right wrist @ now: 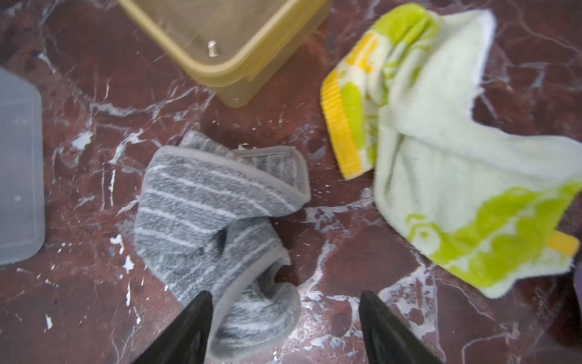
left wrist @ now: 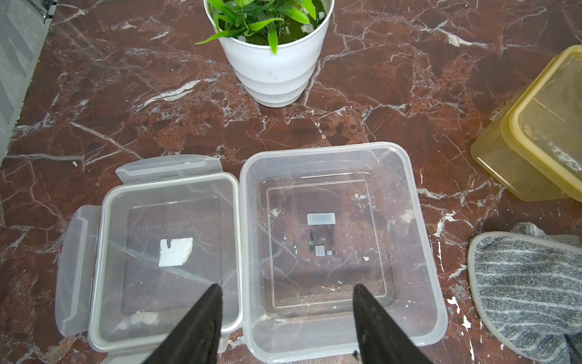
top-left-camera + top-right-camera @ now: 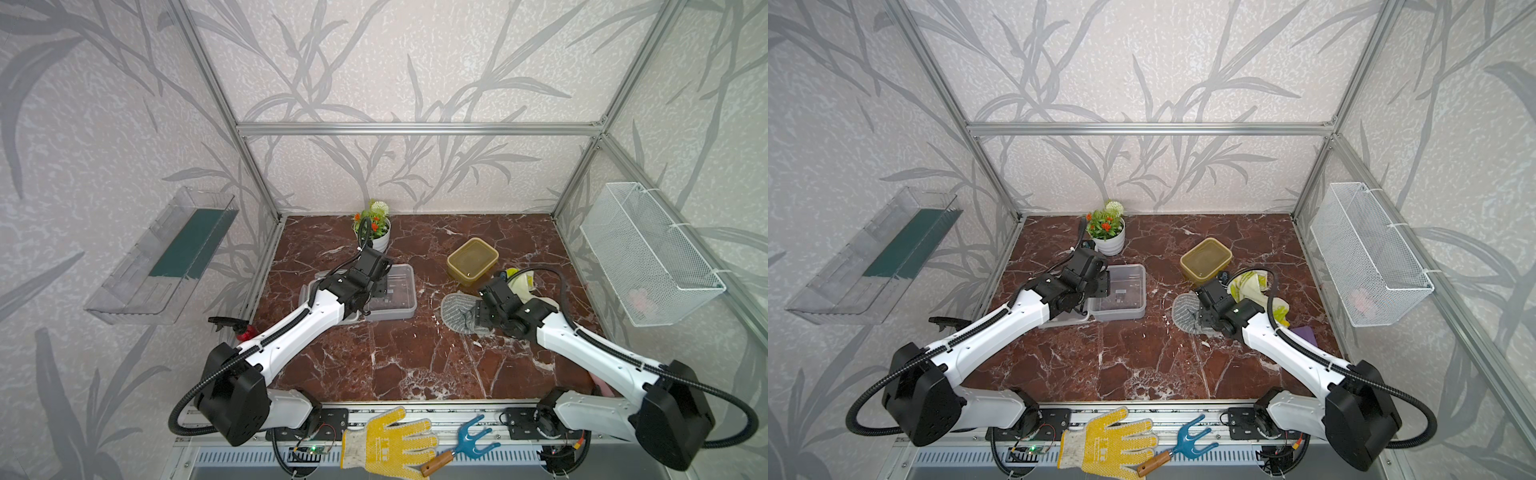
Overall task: Wipe the insides of the lunch boxes
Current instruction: Place the lunch box at the center of the board, then move the cleaning item to the center of the board.
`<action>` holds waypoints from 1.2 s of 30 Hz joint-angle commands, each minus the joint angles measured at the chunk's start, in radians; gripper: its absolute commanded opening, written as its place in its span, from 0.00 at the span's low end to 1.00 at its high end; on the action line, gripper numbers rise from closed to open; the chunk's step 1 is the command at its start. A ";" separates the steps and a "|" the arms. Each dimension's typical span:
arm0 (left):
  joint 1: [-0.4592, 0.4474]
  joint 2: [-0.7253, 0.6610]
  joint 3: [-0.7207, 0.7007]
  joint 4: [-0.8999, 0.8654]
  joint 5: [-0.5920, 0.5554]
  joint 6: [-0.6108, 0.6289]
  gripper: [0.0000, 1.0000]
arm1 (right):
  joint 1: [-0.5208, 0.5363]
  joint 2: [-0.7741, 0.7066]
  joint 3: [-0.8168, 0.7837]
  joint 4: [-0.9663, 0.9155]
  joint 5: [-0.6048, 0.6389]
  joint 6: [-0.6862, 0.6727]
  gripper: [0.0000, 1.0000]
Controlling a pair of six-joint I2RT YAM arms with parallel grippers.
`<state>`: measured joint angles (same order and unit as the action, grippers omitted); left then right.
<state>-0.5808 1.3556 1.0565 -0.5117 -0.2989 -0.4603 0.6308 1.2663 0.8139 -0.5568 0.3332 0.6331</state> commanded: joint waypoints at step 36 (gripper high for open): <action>0.001 -0.119 -0.080 -0.041 -0.106 -0.009 0.68 | 0.014 1.142 1.175 -0.002 -0.193 -0.090 0.20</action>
<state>-0.5804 1.2358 0.9745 -0.5457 -0.3908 -0.4561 0.6300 2.3421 1.8954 -0.5056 0.2020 0.5335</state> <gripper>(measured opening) 0.679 0.196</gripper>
